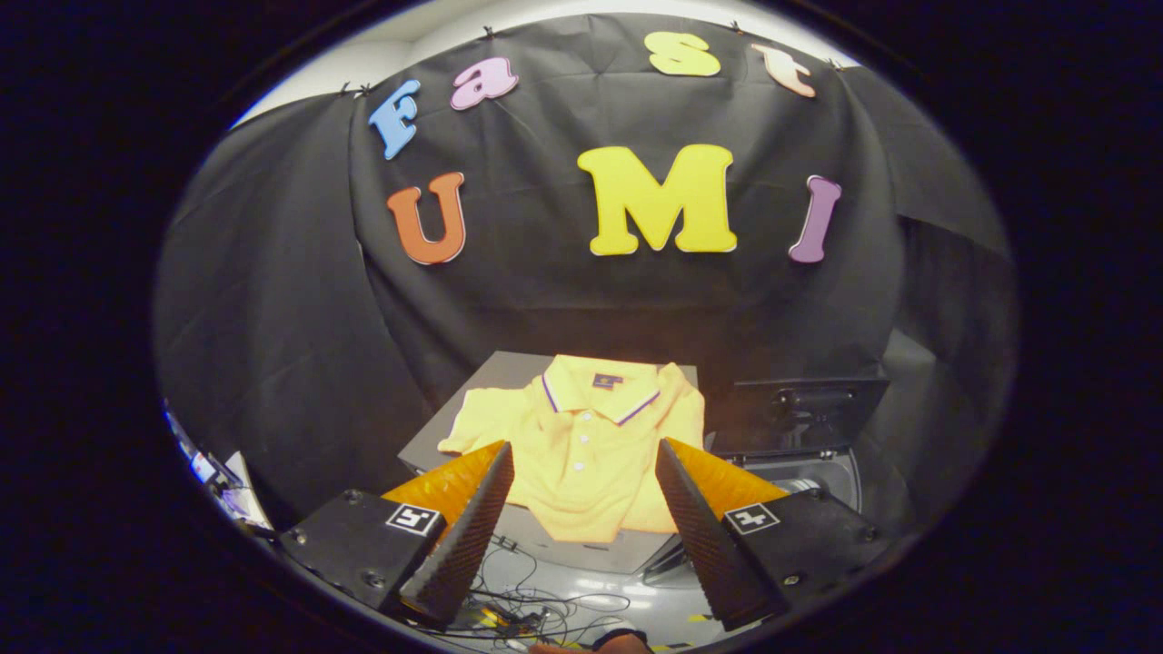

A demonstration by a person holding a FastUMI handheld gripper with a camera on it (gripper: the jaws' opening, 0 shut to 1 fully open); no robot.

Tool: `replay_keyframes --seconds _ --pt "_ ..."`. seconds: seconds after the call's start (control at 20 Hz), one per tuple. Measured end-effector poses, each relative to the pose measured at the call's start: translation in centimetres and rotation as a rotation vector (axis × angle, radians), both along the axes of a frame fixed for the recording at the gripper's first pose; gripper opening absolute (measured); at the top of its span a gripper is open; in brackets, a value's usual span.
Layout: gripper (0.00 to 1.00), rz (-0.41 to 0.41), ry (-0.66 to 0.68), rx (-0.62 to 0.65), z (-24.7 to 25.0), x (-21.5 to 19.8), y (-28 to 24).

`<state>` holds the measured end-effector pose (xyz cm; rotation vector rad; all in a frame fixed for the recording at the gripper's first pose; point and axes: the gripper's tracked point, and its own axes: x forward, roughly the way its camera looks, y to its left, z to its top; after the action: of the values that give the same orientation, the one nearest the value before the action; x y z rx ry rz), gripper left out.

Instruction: Put the clothes into the washing machine and then close the washing machine lid.

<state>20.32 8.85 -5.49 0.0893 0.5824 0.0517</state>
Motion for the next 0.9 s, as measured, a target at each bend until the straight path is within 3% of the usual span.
replay_keyframes --seconds 0.45,0.9 --pt "0.99 -0.003 0.238 -0.001 -3.7 6.8 0.2" --pt "0.99 0.011 0.413 -0.088 -8.1 10.4 0.3"
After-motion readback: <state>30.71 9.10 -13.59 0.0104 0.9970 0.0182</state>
